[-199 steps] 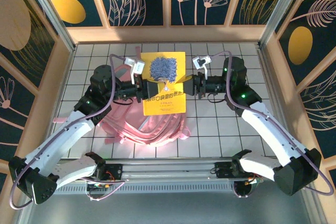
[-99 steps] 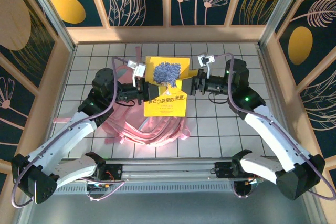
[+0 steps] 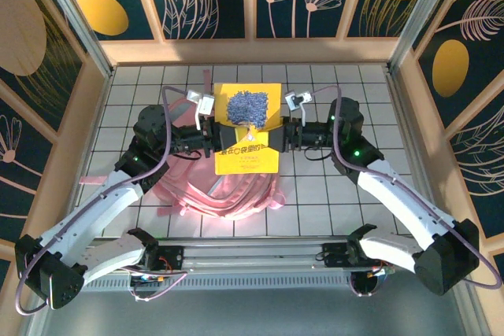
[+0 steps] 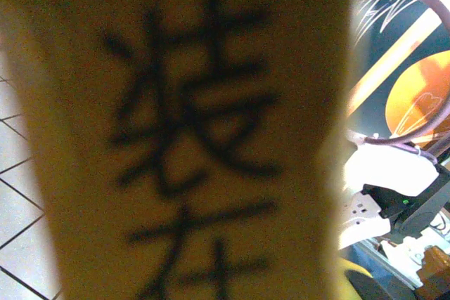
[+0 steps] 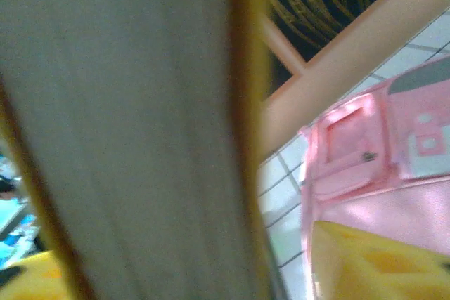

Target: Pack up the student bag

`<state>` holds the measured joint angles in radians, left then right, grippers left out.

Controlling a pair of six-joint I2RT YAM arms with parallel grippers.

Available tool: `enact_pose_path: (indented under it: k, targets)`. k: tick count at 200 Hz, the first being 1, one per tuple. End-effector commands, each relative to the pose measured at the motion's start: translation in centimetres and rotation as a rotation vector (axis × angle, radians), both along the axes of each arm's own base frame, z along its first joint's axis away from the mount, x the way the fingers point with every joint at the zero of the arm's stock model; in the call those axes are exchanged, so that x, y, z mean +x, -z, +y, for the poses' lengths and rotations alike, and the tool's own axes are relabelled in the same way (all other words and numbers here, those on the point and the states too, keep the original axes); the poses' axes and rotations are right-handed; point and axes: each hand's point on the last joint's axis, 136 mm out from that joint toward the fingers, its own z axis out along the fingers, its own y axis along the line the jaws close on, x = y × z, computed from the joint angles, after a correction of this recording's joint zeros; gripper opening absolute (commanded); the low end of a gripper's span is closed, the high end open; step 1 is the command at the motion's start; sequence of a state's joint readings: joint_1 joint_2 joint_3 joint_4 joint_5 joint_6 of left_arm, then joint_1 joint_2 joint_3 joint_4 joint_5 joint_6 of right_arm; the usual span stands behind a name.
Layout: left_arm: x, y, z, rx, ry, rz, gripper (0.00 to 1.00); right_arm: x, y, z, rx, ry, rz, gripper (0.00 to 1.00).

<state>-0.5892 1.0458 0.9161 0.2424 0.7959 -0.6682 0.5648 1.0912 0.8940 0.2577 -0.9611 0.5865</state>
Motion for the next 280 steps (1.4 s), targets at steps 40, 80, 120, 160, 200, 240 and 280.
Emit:
enact_pose_path:
  k: [40, 80, 120, 160, 200, 240, 280]
  targets:
    - [0.0, -1.4, 0.0, -0.035, -0.006, -0.051, 0.64, -1.1, -2.0, -1.0, 0.026, 0.023, -0.09, 0.0]
    - [-1.0, -1.3, 0.1, -0.044, 0.061, -0.045, 0.71, -2.4, -2.0, -1.2, 0.014, -0.039, -0.115, 0.0]
    - [-2.0, -1.9, 1.0, -0.096, 0.119, -0.062, 0.41, -2.9, -1.7, -1.6, -0.017, -0.047, -0.125, 0.0]
    - [-2.3, -1.1, 0.8, -0.096, 0.163, -0.049, 0.0, -3.0, -1.4, -1.7, -0.021, -0.041, -0.117, 0.0]
    - [-2.7, -2.2, 1.1, -0.142, 0.162, -0.088, 0.0, -1.9, -1.7, -1.6, -0.014, 0.008, -0.111, 0.11]
    - [-0.9, -6.7, 3.2, -0.339, -0.037, -0.13, 0.0, 0.8, -3.2, -3.0, 0.109, 0.194, -0.068, 0.79]
    - [0.2, -11.2, 6.0, -0.516, -0.205, -0.164, 0.0, 2.0, -3.9, -4.6, 0.311, 0.311, 0.037, 0.84]
